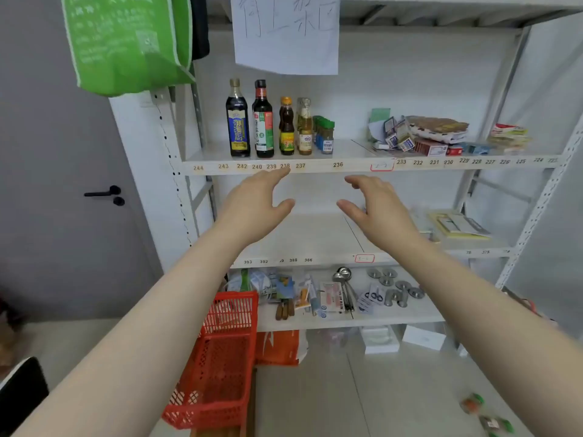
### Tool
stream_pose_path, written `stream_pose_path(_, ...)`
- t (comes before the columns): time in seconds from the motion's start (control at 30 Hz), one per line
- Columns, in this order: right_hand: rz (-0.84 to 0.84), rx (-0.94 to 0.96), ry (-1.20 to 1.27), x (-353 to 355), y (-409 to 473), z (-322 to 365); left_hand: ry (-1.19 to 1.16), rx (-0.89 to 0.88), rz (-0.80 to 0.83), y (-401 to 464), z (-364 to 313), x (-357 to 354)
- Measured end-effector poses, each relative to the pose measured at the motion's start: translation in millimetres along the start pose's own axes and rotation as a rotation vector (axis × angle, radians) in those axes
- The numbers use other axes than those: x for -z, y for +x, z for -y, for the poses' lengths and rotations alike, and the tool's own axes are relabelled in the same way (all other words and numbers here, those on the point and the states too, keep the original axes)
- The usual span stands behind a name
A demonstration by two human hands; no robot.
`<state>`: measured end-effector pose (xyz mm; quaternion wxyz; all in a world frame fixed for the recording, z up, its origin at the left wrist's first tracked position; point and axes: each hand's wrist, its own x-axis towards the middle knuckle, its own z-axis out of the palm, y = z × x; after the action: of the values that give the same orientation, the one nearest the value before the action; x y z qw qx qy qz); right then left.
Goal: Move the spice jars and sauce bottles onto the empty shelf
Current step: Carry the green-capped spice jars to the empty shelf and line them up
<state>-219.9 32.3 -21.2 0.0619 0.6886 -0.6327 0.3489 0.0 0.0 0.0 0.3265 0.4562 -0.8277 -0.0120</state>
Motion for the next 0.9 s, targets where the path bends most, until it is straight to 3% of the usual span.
stream_pose_path(0.47,-0.034,-0.105,-0.008,-73,126,-66,-0.092,-0.002,0.009,147,57,-71)
stream_pose_path(0.9,-0.019,-0.055,0.074,-118,270,-189,-0.157,0.083,-0.031,287,66,-175)
